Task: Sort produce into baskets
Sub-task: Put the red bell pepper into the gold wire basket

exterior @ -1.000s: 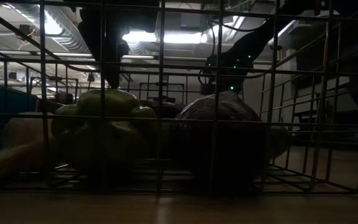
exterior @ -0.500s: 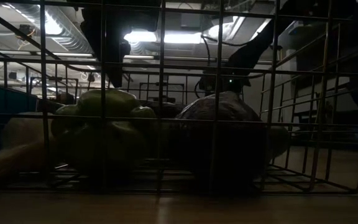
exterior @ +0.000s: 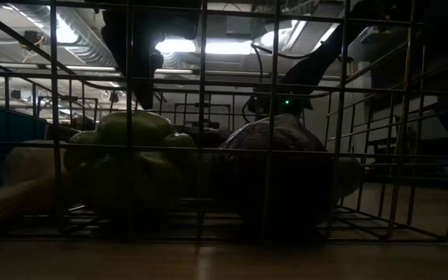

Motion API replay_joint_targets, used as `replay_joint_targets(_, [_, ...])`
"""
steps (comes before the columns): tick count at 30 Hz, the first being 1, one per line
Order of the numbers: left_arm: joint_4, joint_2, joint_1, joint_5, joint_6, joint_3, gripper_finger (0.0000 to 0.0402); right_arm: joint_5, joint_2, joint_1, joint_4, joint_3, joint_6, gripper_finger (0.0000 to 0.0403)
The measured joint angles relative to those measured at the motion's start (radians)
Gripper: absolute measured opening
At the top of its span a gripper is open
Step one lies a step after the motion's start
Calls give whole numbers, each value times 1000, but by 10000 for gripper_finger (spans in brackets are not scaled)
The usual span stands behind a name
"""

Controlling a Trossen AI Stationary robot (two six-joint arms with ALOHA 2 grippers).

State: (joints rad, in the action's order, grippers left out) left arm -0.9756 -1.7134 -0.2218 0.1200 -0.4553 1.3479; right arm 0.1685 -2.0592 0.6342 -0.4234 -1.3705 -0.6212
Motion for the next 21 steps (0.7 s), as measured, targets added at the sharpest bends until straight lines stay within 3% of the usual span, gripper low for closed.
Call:
replay_joint_targets(4, [0, 0, 0, 0, -1, 0, 147, -21, 1, 0, -27, -15, 12, 82])
replay_joint_targets(8, [0, 0, 0, 0, -2, 0, 147, -58, 1, 0, -147, -78, 11, 80])
replay_joint_targets(21, [-8, 0, 0, 0, 20, 0, 147, -64, 1, -69, -772, -416, 33, 89])
